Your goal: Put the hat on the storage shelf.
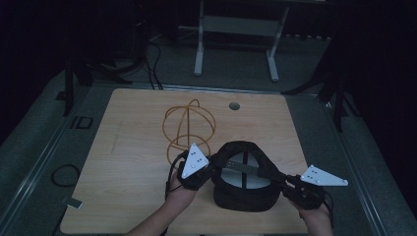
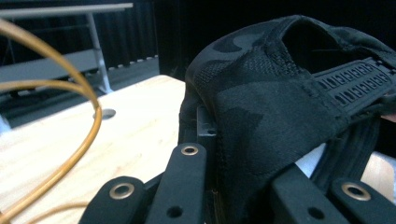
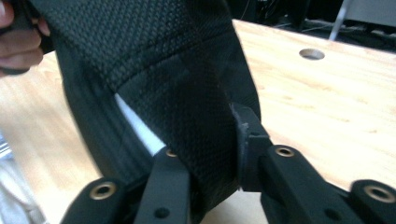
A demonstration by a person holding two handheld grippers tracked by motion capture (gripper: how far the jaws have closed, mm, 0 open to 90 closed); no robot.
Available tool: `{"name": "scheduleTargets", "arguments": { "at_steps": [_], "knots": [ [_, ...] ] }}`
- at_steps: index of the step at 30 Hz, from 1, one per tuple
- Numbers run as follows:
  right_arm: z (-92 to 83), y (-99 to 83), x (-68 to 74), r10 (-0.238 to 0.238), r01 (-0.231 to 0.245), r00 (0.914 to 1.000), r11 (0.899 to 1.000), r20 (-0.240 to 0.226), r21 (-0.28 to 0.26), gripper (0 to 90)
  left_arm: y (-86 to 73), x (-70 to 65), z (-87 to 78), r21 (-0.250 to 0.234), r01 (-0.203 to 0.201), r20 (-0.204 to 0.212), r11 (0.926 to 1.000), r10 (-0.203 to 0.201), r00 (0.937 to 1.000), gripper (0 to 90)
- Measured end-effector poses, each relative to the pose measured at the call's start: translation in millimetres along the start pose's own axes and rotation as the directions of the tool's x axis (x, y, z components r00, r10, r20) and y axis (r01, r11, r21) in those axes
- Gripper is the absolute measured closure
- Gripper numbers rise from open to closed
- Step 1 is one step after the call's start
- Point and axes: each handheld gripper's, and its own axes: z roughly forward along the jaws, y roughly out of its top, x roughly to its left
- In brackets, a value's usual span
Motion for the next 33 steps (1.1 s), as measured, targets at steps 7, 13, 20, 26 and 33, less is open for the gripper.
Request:
{"name": "scheduleTargets", "arguments": {
  "at_steps": [7, 13, 20, 26, 33],
  "knots": [
    [-12.5, -12.4, 5.9, -0.014, 0.018, 0.9944, 0.999, -0.105, 0.036, 56.5, 12.1, -8.0, -6.6, -0.041, -0.063, -0.006, 0.9972, 0.063, 0.998, 88.4],
    [-21.1, -23.9, 14.8, -0.052, 0.062, 0.987, 0.996, -0.152, 0.062, 48.2, 15.9, -14.4, -9.5, -0.062, -0.086, -0.008, 0.9943, 0.086, 0.9963, 88.3],
    [-45.0, -34.0, 14.1, -0.079, 0.089, 0.9829, 0.995, -0.166, 0.055, 38.2, 18.6, -18.9, -12.2, -0.083, -0.115, 0.013, 0.9898, 0.117, 0.9931, 88.3],
    [-67.0, -18.0, 1.1, -0.138, 0.143, 0.9765, 0.989, -0.165, 0.02, 41.3, 17.4, -14.8, -20.2, -0.107, -0.151, 0.069, 0.9827, 0.159, 0.9848, 88.2],
    [-84.9, 7.9, -17.7, -0.17, 0.161, 0.9722, 0.985, -0.161, -0.066, 44.0, 16.1, 1.4, -29.8, -0.154, -0.106, 0.175, 0.9823, 0.132, 0.9757, 88.2]
  ]
}}
